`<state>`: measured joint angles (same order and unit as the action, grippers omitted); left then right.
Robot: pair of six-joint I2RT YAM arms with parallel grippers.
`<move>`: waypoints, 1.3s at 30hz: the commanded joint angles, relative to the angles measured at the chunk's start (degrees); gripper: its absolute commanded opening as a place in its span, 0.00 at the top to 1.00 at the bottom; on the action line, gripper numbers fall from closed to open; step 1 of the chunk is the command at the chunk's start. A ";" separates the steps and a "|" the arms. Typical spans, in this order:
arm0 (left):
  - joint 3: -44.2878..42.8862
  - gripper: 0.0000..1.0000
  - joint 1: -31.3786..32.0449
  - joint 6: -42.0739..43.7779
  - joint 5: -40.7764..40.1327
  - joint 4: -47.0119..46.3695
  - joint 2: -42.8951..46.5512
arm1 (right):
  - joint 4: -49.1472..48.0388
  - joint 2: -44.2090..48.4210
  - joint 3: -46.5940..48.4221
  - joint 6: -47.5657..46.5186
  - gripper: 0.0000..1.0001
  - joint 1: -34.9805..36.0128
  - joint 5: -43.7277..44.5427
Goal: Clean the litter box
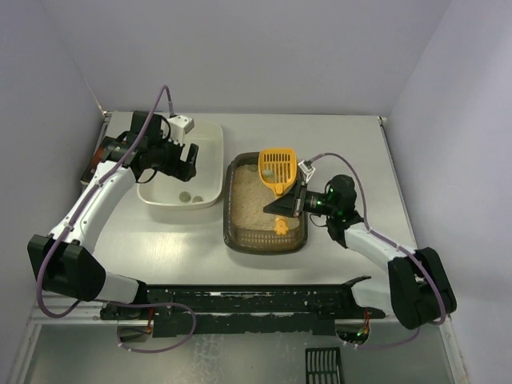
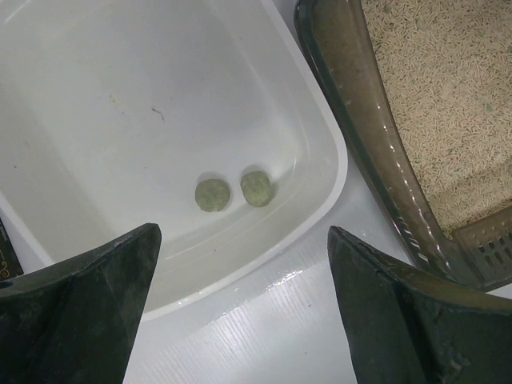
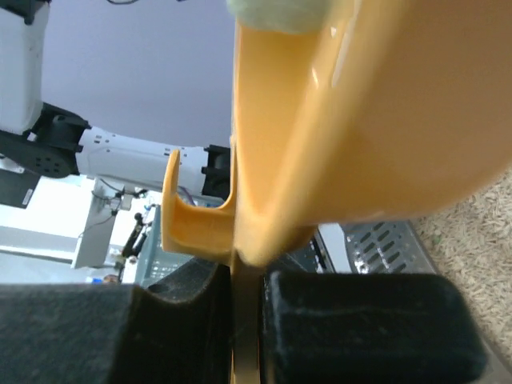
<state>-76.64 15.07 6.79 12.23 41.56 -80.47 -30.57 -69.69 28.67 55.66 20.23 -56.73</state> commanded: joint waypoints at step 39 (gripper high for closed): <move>-14.96 0.00 -25.74 -9.63 33.12 11.17 -3.78 | 40.21 -31.51 46.11 -16.88 1.00 10.93 13.14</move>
<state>-89.86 -10.26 -0.19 43.48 49.36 -85.30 0.60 -95.94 64.73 44.36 27.59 -47.05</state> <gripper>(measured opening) 0.993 0.100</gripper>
